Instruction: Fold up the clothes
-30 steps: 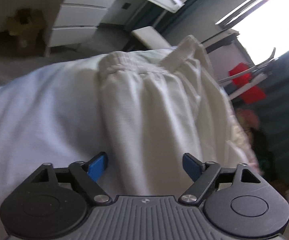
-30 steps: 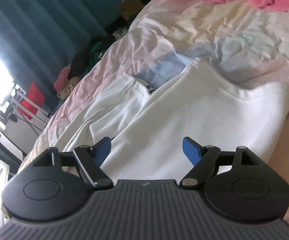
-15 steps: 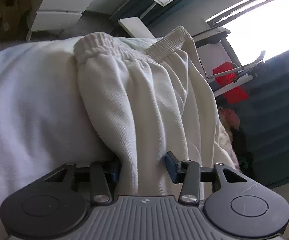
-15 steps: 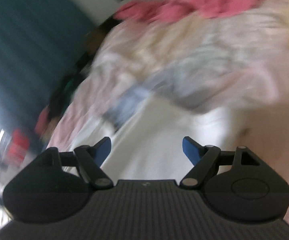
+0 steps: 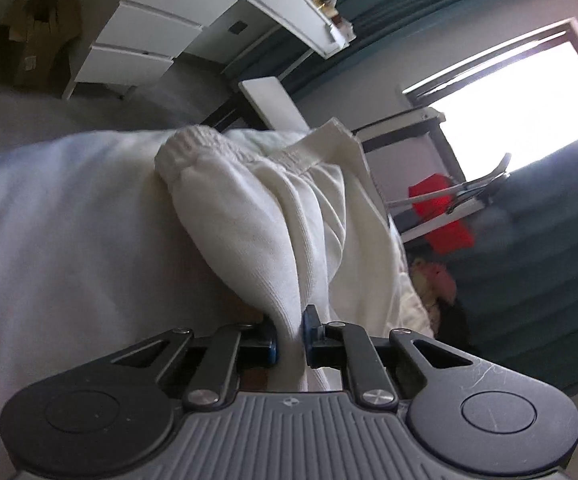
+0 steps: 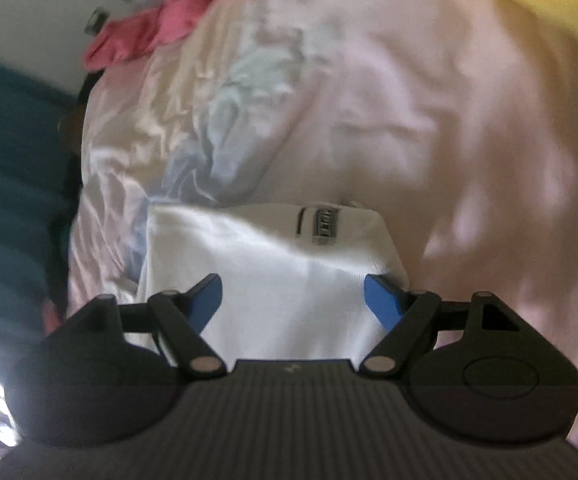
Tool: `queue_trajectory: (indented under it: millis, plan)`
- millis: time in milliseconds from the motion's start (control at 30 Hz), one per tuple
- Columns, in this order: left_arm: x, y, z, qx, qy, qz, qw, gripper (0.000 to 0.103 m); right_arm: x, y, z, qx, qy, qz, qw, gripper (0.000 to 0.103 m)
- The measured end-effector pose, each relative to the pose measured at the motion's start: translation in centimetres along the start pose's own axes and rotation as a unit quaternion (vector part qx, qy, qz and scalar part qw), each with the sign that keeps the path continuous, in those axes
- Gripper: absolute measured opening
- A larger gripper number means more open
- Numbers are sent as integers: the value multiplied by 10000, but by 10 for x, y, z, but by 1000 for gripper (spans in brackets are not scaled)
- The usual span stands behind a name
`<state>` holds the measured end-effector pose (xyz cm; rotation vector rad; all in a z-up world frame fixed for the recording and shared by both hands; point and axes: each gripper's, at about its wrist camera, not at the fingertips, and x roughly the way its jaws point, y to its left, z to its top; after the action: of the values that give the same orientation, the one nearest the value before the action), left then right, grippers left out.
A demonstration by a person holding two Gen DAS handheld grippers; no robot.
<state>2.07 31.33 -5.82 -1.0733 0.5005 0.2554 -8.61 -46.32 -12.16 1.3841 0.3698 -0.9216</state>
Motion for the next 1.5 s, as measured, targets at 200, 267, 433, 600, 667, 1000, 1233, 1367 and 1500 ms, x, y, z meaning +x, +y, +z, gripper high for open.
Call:
queue_trajectory:
  millis: [200,267,433,600,667,1000,1233,1367,1500]
  plan:
    - [-5,7,5,-184,44,107,9998,13,14,12,-8,-247,229,425,9985,55]
    - [-7,6,4,-182,18,193,9996,13,18,17,-10,-308,275,569,9975,12]
    - [-13,5,2,-176,-49,407,9990,13,12,36,-8,-614,51,1186,9910,3]
    - [-30,-2,-2,-120,-259,529,9982,11,-37,50,5,-1066,-1392,2226,9590,3]
    - [-32,-5,-2,-21,-292,595,9978,10,-38,48,10,-1145,-1402,1952,9639,3]
    - [-18,3,1,-128,-48,851,9963,10,-8,7,9,-55,21,350,9994,18]
    - [-4,10,3,-208,237,994,9945,26,-29,-8,9,125,-606,49,9981,67]
    - [3,16,3,-249,336,1074,9933,33,-22,-22,9,349,-489,-407,9974,68]
    - [9,17,2,-208,357,1110,9930,35,4,-18,1,366,58,-73,9993,63]
